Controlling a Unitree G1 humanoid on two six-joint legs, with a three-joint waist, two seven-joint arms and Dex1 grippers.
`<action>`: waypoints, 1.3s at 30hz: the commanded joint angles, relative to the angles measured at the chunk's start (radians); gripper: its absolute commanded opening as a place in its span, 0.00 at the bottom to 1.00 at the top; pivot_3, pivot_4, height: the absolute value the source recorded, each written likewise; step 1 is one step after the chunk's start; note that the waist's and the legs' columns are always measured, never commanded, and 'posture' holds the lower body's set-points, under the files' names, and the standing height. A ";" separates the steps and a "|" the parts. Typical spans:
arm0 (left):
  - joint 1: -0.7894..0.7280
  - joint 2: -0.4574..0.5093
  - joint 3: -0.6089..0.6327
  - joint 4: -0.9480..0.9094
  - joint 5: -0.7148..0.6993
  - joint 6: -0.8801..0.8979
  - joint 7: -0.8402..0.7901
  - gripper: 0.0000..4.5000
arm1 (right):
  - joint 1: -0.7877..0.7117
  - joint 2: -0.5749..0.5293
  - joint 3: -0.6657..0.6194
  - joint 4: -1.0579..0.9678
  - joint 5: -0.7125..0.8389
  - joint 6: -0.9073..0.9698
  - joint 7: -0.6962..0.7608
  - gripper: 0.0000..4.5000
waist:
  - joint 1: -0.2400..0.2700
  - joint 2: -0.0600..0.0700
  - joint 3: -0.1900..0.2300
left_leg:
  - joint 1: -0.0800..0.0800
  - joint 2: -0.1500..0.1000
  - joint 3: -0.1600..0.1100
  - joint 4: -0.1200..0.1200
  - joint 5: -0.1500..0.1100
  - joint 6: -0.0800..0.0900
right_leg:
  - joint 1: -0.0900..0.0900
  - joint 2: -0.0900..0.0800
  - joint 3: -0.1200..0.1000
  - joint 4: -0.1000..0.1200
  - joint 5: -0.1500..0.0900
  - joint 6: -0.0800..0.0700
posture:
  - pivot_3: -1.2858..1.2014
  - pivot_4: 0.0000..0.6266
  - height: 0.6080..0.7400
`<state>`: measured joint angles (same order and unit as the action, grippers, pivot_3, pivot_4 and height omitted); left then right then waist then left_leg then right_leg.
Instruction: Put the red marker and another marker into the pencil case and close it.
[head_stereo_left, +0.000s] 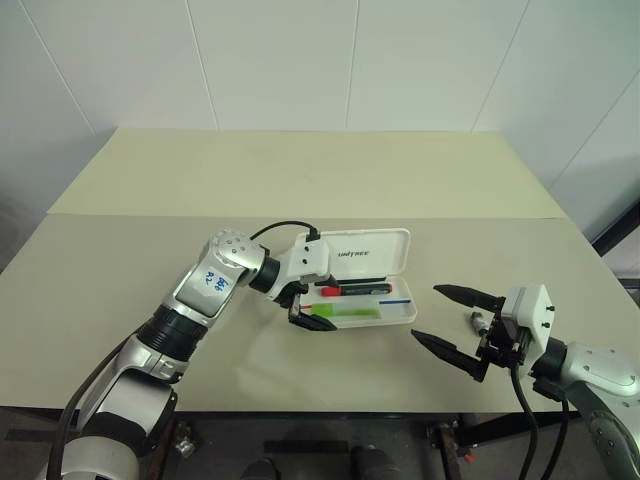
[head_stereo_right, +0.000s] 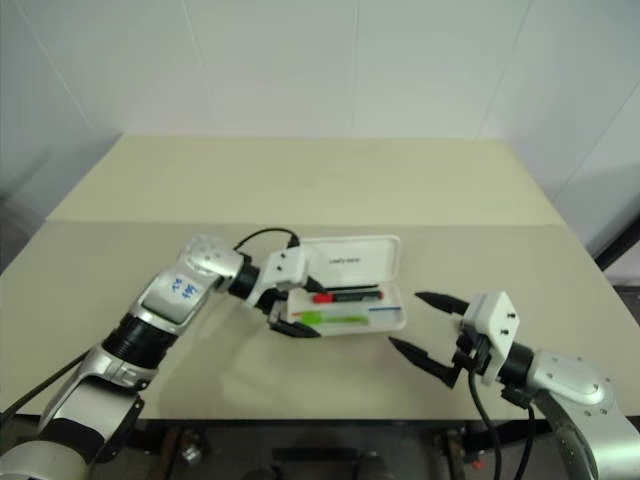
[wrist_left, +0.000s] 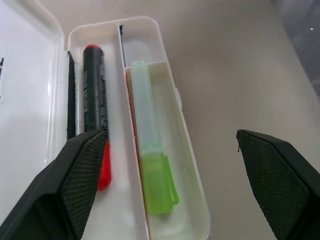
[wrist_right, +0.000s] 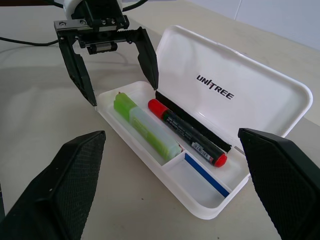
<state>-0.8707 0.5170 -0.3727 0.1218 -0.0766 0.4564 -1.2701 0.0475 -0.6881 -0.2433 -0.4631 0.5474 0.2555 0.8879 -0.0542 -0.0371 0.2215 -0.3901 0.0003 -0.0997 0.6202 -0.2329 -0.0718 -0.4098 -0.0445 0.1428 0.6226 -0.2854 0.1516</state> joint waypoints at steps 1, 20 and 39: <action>0.008 0.013 0.020 -0.046 -0.042 -0.014 -0.040 0.98 | -0.015 0.005 -0.008 -0.017 0.000 -0.021 -0.008 1.00 | 0.000 0.000 0.000 | 0.000 0.000 0.000 0.000 0.000 0.000 | 0.000 0.000 0.000 0.000 0.000 0.000 | 0.52 0.24 1.00; 0.067 0.043 0.009 -0.031 -0.066 -0.083 -0.114 0.98 | -0.021 0.000 -0.005 -0.048 0.011 0.011 -0.043 1.00 | 0.000 0.000 0.000 | 0.000 0.000 0.000 0.000 0.000 0.000 | 0.000 0.000 0.000 0.000 -0.002 -0.004 | 0.52 0.24 1.00; 0.056 -0.015 -0.008 0.088 0.023 -0.138 -0.004 0.98 | -0.017 -0.007 -0.022 -0.066 0.019 0.030 -0.053 1.00 | 0.001 0.000 0.000 | 0.000 0.000 0.000 0.000 0.000 0.000 | 0.001 0.000 0.000 0.000 -0.001 -0.002 | 0.52 0.24 1.00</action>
<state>-0.8082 0.5052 -0.3774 0.2362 -0.0460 0.3323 -1.2607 0.0291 -0.6884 -0.2423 -0.4852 0.5512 0.2876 0.8411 -0.0536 -0.0372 0.2215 -0.3900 0.0002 -0.0997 0.6203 -0.2329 -0.0718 -0.4091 -0.0446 0.1430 0.6222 -0.2862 0.1500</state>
